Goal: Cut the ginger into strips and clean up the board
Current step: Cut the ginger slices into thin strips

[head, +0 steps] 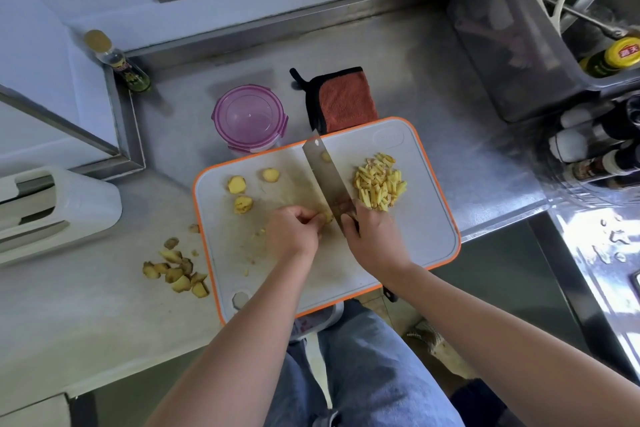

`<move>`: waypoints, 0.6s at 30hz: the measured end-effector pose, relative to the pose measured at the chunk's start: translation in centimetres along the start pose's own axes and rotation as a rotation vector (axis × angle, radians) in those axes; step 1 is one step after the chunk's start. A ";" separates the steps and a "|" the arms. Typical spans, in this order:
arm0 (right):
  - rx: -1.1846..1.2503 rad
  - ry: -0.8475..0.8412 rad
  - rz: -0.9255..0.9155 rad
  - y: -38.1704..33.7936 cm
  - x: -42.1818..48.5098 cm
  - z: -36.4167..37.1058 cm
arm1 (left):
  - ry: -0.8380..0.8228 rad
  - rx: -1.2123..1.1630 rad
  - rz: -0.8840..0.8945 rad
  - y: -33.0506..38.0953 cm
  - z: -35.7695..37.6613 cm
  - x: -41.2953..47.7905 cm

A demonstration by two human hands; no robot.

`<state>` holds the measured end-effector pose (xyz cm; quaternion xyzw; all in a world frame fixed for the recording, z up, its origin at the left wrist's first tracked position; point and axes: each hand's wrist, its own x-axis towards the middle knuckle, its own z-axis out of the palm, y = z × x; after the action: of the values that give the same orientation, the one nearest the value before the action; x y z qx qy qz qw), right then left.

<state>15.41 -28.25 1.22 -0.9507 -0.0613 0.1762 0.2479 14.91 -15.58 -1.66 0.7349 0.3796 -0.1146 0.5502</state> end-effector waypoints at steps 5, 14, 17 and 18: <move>-0.018 -0.011 -0.044 0.1 -0.6 -0.4 | -0.013 0.006 -0.013 0.1 -0.1 -0.1; -0.116 -0.090 0.018 -0.2 -1.4 -0.2 | -0.011 0.013 0.011 0.0 -0.1 0.1; -0.106 -0.101 0.030 -0.6 -1.0 0.1 | -0.017 0.006 0.006 0.0 -0.1 0.2; -0.104 -0.104 0.034 -0.7 -0.7 0.4 | -0.019 0.009 0.005 -0.1 -0.1 0.2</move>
<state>14.61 -27.63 1.49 -0.9528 -0.0668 0.2261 0.1914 15.00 -15.42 -1.82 0.7373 0.3719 -0.1218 0.5506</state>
